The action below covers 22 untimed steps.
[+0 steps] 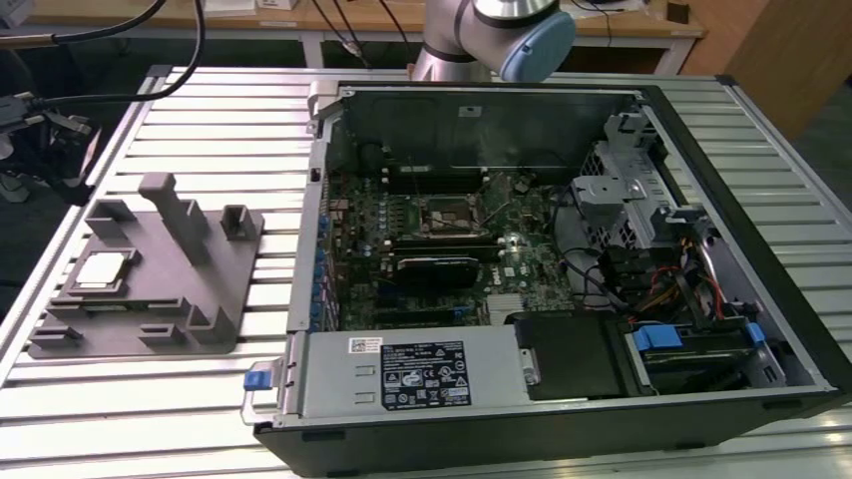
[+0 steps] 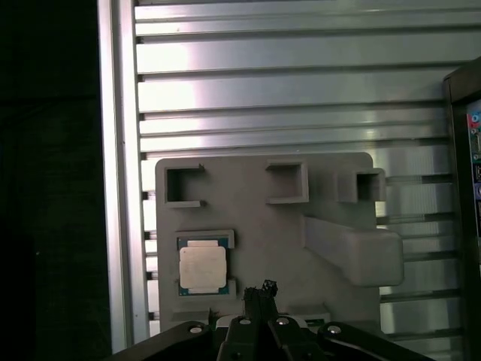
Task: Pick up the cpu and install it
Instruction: 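Pick up the cpu and move it towards the insertion slot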
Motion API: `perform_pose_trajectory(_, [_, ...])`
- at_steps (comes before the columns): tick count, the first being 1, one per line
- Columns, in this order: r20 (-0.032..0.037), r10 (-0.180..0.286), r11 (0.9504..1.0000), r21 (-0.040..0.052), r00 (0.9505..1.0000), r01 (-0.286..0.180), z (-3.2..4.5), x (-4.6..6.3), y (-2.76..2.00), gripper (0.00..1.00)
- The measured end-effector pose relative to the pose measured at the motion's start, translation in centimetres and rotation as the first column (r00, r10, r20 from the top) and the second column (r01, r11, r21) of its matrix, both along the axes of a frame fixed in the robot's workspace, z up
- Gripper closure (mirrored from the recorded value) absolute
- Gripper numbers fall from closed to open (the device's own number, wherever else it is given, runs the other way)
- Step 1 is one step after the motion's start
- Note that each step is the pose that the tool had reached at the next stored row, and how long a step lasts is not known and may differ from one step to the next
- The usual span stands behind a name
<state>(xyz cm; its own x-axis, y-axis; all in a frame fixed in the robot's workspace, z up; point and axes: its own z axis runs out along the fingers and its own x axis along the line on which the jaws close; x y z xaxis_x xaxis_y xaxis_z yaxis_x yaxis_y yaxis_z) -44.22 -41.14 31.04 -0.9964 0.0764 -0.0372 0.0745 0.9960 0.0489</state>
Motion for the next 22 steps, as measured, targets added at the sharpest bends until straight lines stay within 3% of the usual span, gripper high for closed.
perform_pose_trajectory(22, [0.0001, -0.001, 1.0, -0.0002, 1.0, 0.001, -1.54, -0.9, -0.54, 0.89])
